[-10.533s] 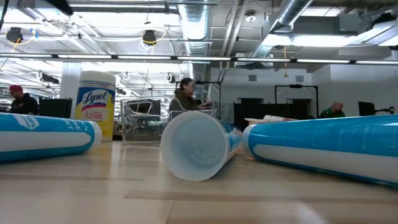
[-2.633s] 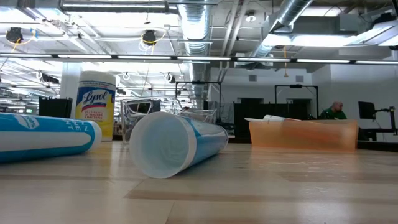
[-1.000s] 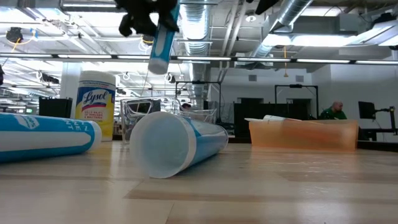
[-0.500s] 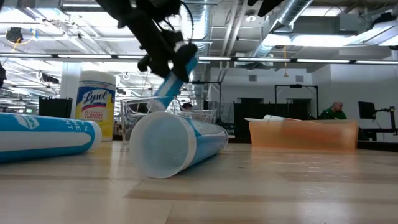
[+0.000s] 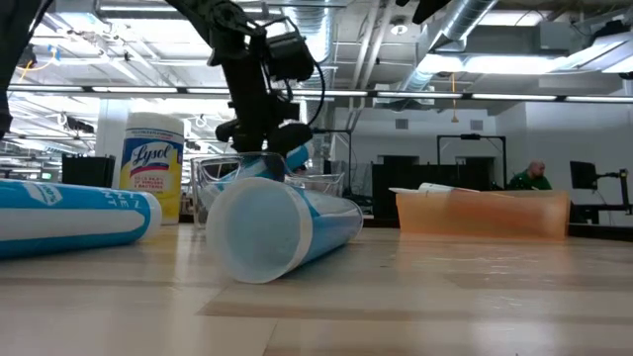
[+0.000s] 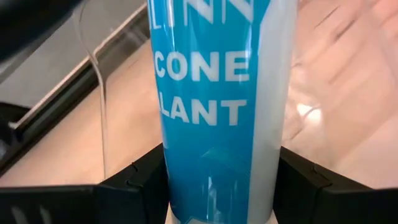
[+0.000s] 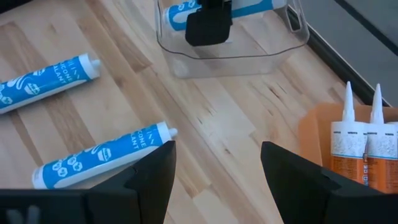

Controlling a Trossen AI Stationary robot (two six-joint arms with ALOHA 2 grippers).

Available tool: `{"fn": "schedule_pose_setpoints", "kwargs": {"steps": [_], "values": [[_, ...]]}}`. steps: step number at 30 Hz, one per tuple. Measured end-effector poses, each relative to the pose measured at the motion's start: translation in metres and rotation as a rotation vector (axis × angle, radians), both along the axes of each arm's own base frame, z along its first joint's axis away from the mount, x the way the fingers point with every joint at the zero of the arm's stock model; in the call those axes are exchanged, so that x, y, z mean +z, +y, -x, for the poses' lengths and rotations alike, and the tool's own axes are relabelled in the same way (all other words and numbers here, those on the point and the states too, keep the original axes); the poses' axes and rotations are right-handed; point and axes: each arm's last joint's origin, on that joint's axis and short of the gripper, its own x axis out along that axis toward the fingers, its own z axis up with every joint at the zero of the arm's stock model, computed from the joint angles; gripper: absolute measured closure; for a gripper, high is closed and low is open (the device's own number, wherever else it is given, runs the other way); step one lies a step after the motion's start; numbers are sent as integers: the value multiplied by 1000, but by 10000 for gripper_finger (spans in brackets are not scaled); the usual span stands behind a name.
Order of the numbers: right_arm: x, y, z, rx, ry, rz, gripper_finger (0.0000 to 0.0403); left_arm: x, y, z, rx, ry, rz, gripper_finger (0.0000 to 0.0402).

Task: Pick & place silicon tubes, Sealant and Lysol wipes
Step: Put the right blue sealant into the transparent bin

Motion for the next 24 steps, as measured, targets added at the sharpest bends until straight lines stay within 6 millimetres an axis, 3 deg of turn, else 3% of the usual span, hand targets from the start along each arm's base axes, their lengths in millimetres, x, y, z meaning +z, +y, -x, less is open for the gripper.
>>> {"fn": "schedule_pose_setpoints", "kwargs": {"steps": [18, 24], "values": [[-1, 0, 2, 2, 20, 5, 176, -43, 19, -1, 65, 86, 127, 204], [-1, 0, 2, 2, 22, 6, 176, -48, 20, -2, 72, 88, 134, 158]]}}
